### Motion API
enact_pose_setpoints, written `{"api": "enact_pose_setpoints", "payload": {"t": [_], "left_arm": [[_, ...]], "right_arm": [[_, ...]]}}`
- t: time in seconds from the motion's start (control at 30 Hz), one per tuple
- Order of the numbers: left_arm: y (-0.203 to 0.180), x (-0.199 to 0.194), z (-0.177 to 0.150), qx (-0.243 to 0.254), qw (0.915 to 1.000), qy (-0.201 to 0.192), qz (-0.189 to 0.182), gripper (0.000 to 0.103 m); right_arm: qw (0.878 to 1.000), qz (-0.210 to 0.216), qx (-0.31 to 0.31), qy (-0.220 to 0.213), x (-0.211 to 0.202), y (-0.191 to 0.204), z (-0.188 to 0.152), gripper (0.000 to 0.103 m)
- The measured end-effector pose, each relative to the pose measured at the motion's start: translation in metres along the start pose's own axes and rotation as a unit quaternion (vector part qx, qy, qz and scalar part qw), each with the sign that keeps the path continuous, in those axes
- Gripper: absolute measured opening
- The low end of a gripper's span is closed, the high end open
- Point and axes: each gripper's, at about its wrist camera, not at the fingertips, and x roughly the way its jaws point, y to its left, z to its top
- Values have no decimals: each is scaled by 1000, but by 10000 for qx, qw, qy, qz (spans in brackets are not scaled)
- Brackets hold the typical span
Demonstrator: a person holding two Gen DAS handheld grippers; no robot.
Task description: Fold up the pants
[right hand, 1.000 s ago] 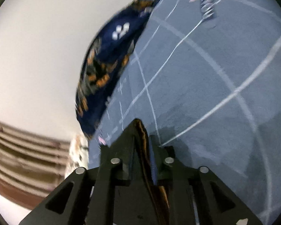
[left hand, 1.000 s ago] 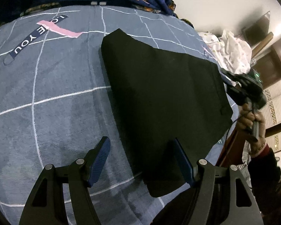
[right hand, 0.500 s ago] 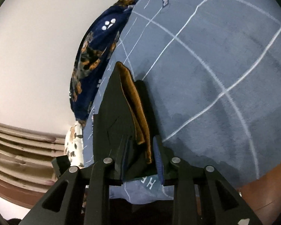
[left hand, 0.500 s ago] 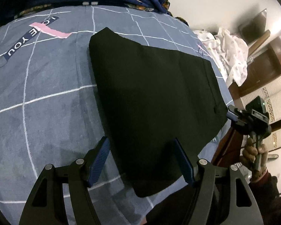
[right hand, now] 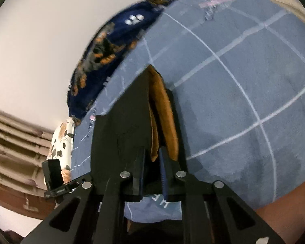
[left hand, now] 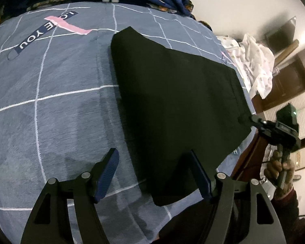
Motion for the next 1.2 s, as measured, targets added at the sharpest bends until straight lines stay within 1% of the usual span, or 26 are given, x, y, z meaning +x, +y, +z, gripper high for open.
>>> {"api": "enact_pose_setpoints", "payload": {"t": [0.07,0.2,0.27,0.3,0.37,0.4,0.47,0.5,0.57,0.73,0.83,0.9,0.97,1.03,1.07,1.1,1.2], "left_arm": [[-2,-1,-1,72,10000,20,46,71],[-3,-2,-2,102,9999,10,105,74],[-2,-2,-1,50,9999,9,95,74],[-2,-3,-1,31,10000,-3,83,74],[-2,-2,-1,6,10000,-17,54,75],[-2,-1,-1,4,10000,0,50,75],[-3,2,-1,33,10000,58,62,75],[-4,3,-2,60,9999,83,74,75],[-6,6,-3,133,9997,136,124,75],[-4,12,-4,48,9998,188,85,75],[-6,14,-6,106,9996,218,115,75],[-7,14,-6,149,9995,232,123,75],[-7,14,-6,138,9996,222,105,75],[-5,15,-6,103,9997,226,86,75],[-5,15,-6,93,9997,226,78,75],[-5,15,-6,89,9997,223,70,75],[-5,15,-6,93,9997,233,62,75]], "right_arm": [[9997,191,161,-20,-1,-6,-1,13],[9946,864,541,-169,-16,0,-9,13],[9913,1079,732,-186,-21,3,-17,12],[9906,1094,804,-186,-23,1,-22,12],[9913,911,935,-135,-19,-10,-32,12],[9896,858,1152,-62,-13,-25,-37,11],[9858,843,1453,29,-3,-42,-42,10],[9855,839,1476,52,1,-46,-42,9],[9861,830,1436,62,1,-44,-39,9],[9917,494,1173,155,2,-30,-35,10],[9940,243,1046,204,2,-21,-29,11],[9958,64,891,180,1,-13,-25,15],[9976,-263,630,136,0,-3,-21,18],[9971,-674,319,121,1,7,-19,28],[9965,-787,265,130,2,9,-17,40],[9958,-878,233,144,4,9,-16,46],[9960,-828,215,247,11,8,-14,46]]}}
